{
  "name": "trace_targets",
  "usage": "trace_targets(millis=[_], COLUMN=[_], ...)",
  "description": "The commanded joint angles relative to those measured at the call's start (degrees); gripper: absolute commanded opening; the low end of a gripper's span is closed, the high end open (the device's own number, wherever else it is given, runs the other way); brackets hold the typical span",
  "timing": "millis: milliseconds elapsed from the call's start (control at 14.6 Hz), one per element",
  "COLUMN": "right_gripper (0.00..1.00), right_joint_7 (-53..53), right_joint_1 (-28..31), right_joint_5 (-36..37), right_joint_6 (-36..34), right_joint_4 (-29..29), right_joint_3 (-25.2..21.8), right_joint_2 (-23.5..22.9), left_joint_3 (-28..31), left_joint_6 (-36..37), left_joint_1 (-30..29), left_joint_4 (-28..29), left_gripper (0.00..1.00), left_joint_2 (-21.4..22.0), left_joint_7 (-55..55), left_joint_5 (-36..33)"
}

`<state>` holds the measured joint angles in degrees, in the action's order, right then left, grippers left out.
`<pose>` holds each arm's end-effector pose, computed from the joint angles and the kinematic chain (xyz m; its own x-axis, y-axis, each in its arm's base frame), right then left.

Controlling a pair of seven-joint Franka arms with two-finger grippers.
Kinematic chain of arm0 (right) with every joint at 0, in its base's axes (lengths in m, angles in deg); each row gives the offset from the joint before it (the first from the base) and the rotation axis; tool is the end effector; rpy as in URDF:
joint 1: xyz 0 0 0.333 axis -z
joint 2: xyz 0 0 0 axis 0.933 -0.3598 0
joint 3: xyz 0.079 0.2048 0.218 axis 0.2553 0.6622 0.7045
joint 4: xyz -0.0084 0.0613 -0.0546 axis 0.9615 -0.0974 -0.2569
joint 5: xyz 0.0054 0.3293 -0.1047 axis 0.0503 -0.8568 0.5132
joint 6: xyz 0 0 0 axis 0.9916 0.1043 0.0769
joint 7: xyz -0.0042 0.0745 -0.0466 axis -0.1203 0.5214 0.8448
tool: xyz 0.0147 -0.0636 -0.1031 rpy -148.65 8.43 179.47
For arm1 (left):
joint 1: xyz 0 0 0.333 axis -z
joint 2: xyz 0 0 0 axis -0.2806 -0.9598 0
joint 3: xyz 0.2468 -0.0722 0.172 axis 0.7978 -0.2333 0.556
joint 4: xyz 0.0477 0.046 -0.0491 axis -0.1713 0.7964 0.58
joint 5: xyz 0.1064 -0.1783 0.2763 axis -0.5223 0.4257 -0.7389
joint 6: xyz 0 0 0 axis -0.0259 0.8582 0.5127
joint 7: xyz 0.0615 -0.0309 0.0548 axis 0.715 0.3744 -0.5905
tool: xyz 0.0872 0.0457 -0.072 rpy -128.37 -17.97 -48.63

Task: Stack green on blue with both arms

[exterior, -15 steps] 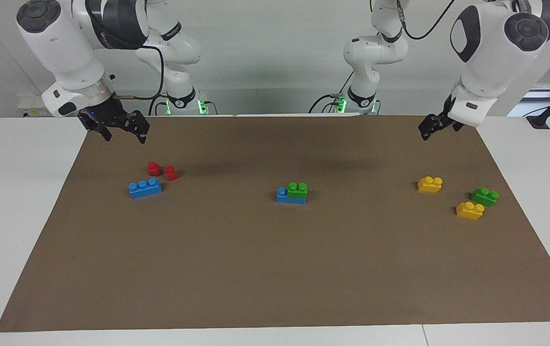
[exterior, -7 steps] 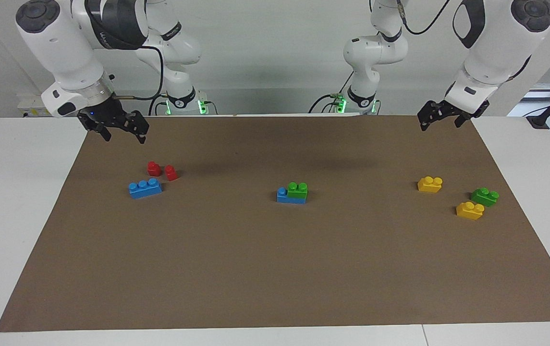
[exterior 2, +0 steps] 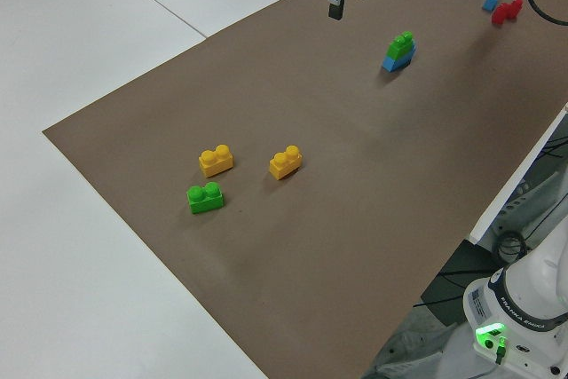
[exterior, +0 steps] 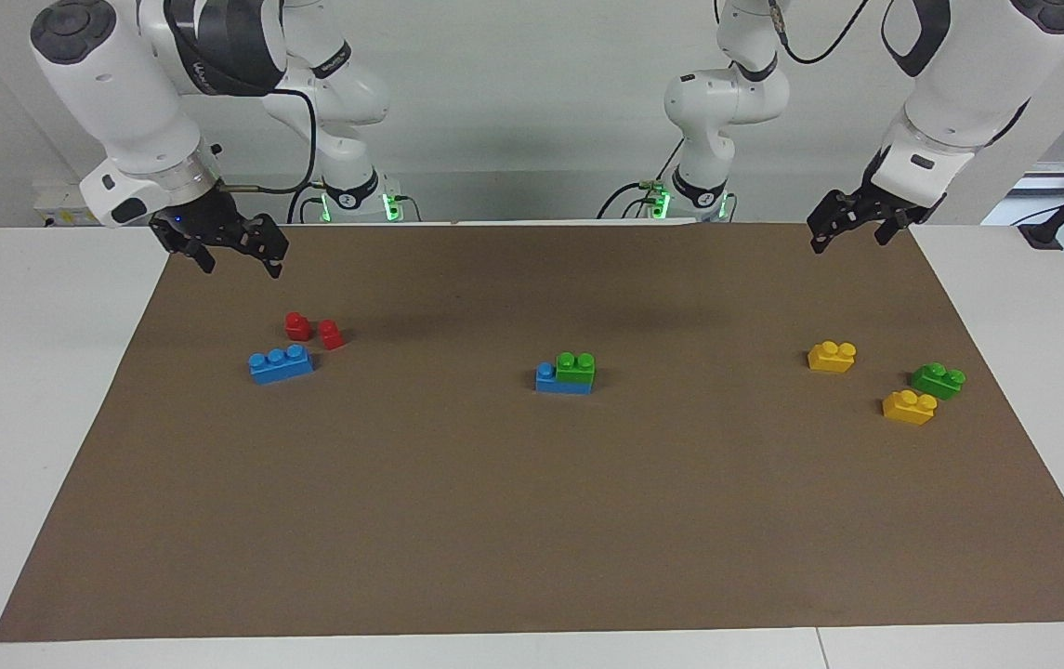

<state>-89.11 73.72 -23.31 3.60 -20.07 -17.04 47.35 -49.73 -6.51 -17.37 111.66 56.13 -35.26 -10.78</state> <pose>0.4924 -0.0033 0.5590 0.9887 -0.1291 -0.0760 -0.1295 -0.9916 -0.0014 0.4915 -0.0357 0.5960 0.9935 0.0506 -0.1022 0.0478 -0.9984 -0.0292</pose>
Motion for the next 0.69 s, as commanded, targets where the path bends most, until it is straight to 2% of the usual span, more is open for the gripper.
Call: trace_targets(millis=[0, 618], right_gripper=[1.00, 1.00], right_joint_7=[0.8, 0.9], right_joint_1=[0.7, 0.8], right_joint_5=[0.7, 0.7], right_joint_6=[-0.7, -0.7], right_joint_4=[0.8, 0.8], right_joint_3=[0.6, 0.6], right_joint_2=[-0.6, -0.6], left_joint_3=[0.2, 0.3], left_joint_6=[-0.6, -1.3], left_joint_1=[0.2, -0.2], left_joint_4=[-0.2, -0.2], left_gripper=[1.00, 1.00], left_joint_2=[0.3, 0.3], left_joint_7=[-0.9, -1.3], left_joint_5=[0.7, 3.6])
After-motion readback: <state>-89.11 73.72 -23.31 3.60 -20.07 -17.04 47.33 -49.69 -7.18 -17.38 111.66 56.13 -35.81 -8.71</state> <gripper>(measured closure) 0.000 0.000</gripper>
